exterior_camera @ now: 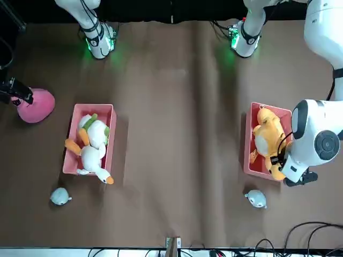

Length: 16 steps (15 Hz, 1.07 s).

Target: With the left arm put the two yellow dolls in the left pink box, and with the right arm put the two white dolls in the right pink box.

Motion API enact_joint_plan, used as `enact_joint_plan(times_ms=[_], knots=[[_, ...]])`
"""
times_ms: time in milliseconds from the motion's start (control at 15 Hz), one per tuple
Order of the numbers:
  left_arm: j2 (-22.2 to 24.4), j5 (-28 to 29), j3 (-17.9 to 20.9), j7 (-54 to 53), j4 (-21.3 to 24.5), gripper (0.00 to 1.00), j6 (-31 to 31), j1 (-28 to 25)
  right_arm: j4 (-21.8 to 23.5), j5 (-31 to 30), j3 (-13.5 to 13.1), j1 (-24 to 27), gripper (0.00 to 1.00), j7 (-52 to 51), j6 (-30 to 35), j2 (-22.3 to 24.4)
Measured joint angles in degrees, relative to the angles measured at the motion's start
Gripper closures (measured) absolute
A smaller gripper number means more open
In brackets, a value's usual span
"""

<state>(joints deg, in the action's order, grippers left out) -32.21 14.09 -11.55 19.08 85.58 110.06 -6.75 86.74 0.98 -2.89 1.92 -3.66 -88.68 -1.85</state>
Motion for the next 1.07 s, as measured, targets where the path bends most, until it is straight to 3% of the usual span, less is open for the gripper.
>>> enact_joint_plan(times_ms=[333, 467, 733, 933, 1067], knots=[[-0.5, 0.0, -0.1, 0.0, 0.0, 0.87, 0.0, 0.5, 0.0, 0.2, 0.1, -0.2, 0.01, 0.1, -0.1, 0.0], [-0.8, 0.0, -0.1, 0.0, 0.0, 0.72, 0.0, 0.6, 0.0, 0.2, 0.2, -0.3, 0.01, 0.1, -0.2, 0.0], [-0.6, 0.0, -0.5, 0.0, -0.4, 0.33, 0.0, 0.8, 0.0, 0.2, 0.2, -1.5, 0.01, 1.9, -0.2, 0.0], [2.0, 0.0, -0.9, 0.0, -0.9, 0.05, -2.3, 0.8, 0.0, 0.2, 0.2, -1.7, 0.01, 2.7, -0.3, 0.0], [5.3, 0.0, -1.2, 0.0, -1.1, 0.0, -6.0, 0.8, 0.0, 0.1, 0.2, -1.7, 0.01, 2.8, -0.3, 0.0]])
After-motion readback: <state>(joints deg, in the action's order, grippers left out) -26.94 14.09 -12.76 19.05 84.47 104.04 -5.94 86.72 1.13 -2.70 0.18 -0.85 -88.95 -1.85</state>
